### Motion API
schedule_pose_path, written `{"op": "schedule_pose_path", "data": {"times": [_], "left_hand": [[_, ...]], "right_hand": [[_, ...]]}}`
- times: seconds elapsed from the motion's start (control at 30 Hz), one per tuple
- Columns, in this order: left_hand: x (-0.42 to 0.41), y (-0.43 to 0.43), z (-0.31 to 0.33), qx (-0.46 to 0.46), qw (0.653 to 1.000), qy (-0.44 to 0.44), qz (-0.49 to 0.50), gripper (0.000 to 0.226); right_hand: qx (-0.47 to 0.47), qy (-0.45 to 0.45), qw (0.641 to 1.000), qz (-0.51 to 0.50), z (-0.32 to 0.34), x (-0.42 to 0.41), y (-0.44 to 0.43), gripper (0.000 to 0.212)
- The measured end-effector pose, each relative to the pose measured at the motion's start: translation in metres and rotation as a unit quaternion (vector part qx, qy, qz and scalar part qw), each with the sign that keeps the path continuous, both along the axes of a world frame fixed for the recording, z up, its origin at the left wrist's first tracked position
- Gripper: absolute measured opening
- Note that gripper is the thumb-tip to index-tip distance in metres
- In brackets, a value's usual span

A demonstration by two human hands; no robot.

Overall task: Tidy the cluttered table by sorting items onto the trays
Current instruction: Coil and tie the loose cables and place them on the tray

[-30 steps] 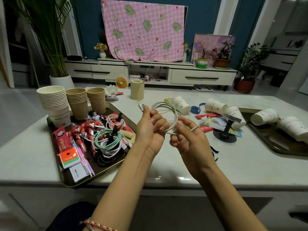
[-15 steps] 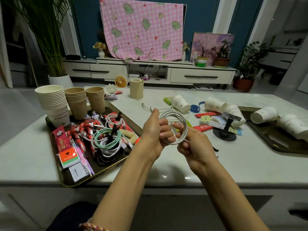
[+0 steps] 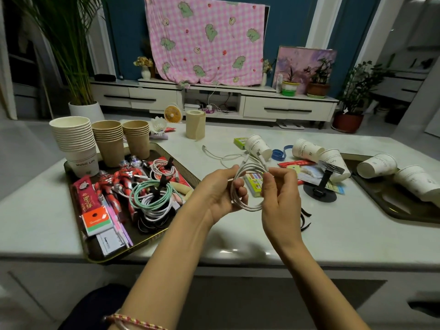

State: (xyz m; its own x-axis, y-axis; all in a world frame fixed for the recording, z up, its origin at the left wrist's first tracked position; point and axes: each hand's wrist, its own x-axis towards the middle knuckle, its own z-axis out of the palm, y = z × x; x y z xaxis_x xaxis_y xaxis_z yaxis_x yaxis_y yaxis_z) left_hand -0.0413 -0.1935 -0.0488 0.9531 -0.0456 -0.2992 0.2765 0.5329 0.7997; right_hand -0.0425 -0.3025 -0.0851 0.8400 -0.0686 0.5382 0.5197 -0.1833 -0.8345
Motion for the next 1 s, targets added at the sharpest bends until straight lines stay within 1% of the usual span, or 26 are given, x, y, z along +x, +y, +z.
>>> {"op": "schedule_pose_path", "data": {"times": [0.1, 0.2, 0.23, 0.3, 0.37, 0.4, 0.47, 0.53, 0.6, 0.67, 0.73, 0.83, 0.9, 1.0], "left_hand": [[-0.001, 0.008, -0.003, 0.023, 0.999, 0.024, -0.017, 0.027], [-0.004, 0.013, -0.004, 0.007, 0.998, 0.053, -0.036, 0.019], [-0.004, 0.013, -0.005, -0.005, 0.997, 0.059, -0.044, 0.019], [-0.004, 0.009, -0.006, -0.040, 0.996, 0.061, -0.059, 0.027], [-0.004, 0.001, -0.006, -0.076, 0.994, 0.053, -0.054, 0.035], [-0.003, -0.003, -0.005, -0.080, 0.995, 0.047, -0.044, 0.036], [-0.002, -0.010, -0.002, -0.047, 0.999, 0.022, 0.004, 0.034], [-0.002, -0.017, -0.002, 0.020, 0.997, -0.019, 0.071, 0.032], [-0.003, -0.020, -0.004, 0.088, 0.987, -0.061, 0.121, 0.033], [-0.004, -0.022, -0.003, 0.142, 0.976, -0.090, 0.140, 0.035], [-0.005, -0.024, -0.001, 0.171, 0.971, -0.101, 0.137, 0.033], [-0.005, -0.026, 0.001, 0.181, 0.971, -0.102, 0.118, 0.030], [-0.006, -0.025, 0.002, 0.177, 0.974, -0.094, 0.101, 0.030], [-0.007, -0.017, 0.004, 0.149, 0.986, -0.059, 0.046, 0.025]], "right_hand": [[-0.026, -0.014, 0.999, 0.041, 0.003, 0.000, -0.008, 0.008], [-0.037, -0.007, 0.996, 0.081, 0.004, 0.003, -0.015, 0.008], [-0.043, -0.002, 0.994, 0.102, 0.004, 0.004, -0.016, 0.009], [-0.057, 0.006, 0.990, 0.130, 0.001, 0.003, -0.014, 0.010], [-0.046, 0.004, 0.992, 0.118, -0.005, 0.001, -0.010, 0.010], [-0.032, 0.003, 0.994, 0.103, -0.007, 0.000, -0.008, 0.010], [-0.007, -0.007, 0.997, 0.071, -0.010, -0.001, -0.004, 0.011], [0.005, -0.026, 0.999, 0.041, -0.010, 0.000, -0.004, 0.010], [0.007, -0.042, 0.999, 0.027, -0.008, 0.001, -0.004, 0.008], [-0.008, -0.056, 0.998, 0.029, -0.006, 0.002, -0.005, 0.011], [-0.016, -0.059, 0.998, 0.029, -0.006, 0.004, -0.007, 0.013], [0.020, -0.046, 0.998, 0.027, -0.008, 0.007, -0.008, 0.014], [0.034, -0.044, 0.998, 0.032, -0.011, 0.007, -0.009, 0.015], [0.015, -0.058, 0.997, 0.057, -0.014, 0.007, -0.011, 0.018]]}}
